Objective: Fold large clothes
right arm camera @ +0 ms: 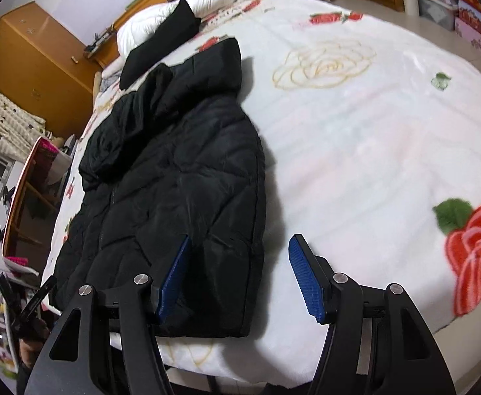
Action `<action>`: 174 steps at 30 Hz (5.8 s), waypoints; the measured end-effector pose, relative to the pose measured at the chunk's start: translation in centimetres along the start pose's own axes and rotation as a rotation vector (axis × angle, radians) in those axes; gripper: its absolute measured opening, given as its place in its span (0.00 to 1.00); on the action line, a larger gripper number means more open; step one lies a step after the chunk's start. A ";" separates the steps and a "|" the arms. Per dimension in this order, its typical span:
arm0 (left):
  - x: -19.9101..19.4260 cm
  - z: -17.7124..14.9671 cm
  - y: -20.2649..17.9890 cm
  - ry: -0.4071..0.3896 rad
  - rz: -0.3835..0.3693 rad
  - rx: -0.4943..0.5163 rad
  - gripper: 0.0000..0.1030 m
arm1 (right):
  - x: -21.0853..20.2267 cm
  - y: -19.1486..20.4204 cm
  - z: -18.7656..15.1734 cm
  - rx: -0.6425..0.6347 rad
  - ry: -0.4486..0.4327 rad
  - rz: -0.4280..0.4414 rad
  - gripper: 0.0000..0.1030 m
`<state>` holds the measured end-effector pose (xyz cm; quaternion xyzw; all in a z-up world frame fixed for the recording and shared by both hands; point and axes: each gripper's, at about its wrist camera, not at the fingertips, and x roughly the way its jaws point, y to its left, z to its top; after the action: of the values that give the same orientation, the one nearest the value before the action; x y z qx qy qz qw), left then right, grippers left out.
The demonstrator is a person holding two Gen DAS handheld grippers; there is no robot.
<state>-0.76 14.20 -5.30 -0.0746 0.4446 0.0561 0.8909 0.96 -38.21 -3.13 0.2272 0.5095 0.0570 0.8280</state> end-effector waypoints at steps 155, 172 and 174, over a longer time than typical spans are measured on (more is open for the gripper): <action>12.4 29.4 -2.9 -0.049 -0.292 -0.201 0.63 | 5.5 12.5 26.1 -0.098 -0.201 0.149 0.77; 16.8 27.8 -2.5 0.004 -0.168 -0.052 0.80 | 11.1 10.8 26.1 -0.209 -0.159 0.016 0.77; 18.6 27.5 -3.0 0.029 -0.165 -0.030 0.80 | 12.7 10.1 26.8 -0.209 -0.144 0.010 0.77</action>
<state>32.40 16.88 -3.65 -0.1250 0.4490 -0.0117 0.8847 31.61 -33.56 1.03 0.1458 0.4390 0.0972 0.8813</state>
